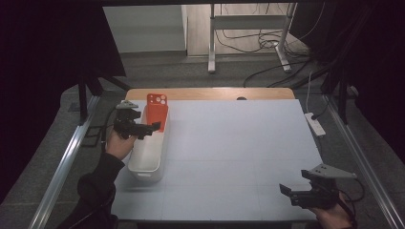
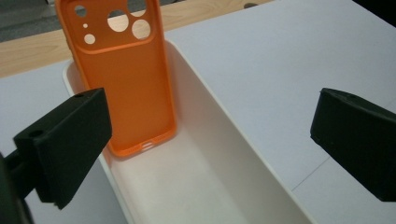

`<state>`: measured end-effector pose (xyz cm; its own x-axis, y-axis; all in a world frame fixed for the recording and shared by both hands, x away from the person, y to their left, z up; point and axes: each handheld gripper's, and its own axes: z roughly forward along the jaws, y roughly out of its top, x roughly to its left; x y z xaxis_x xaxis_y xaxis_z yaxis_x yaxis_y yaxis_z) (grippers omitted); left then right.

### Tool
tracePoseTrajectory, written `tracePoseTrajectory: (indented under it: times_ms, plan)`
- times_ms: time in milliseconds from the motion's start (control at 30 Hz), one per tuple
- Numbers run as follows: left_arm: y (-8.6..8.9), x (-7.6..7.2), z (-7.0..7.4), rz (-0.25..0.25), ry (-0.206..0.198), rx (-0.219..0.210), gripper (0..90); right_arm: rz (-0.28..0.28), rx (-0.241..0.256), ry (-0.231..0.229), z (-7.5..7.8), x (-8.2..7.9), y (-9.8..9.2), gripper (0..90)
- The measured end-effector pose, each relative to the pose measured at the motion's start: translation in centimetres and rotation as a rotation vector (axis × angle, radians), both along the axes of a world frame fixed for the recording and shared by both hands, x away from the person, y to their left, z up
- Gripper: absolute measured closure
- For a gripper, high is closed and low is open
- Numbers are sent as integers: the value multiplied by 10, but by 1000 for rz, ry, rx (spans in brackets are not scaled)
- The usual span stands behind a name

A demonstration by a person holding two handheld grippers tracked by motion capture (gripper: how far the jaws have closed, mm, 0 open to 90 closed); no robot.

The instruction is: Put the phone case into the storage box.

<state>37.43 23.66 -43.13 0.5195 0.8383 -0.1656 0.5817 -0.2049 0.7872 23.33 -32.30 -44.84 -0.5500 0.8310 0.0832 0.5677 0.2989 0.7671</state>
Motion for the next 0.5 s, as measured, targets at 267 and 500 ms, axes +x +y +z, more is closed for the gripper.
tracePoseTrajectory:
  times_ms: [267,500]
  plan:
    - [-3,-7,1,-55,-15,-22,7,1,-2,-1,0,0,0,31]
    - [-3,-12,-4,-73,-10,-35,13,2,-3,-2,0,0,0,31]
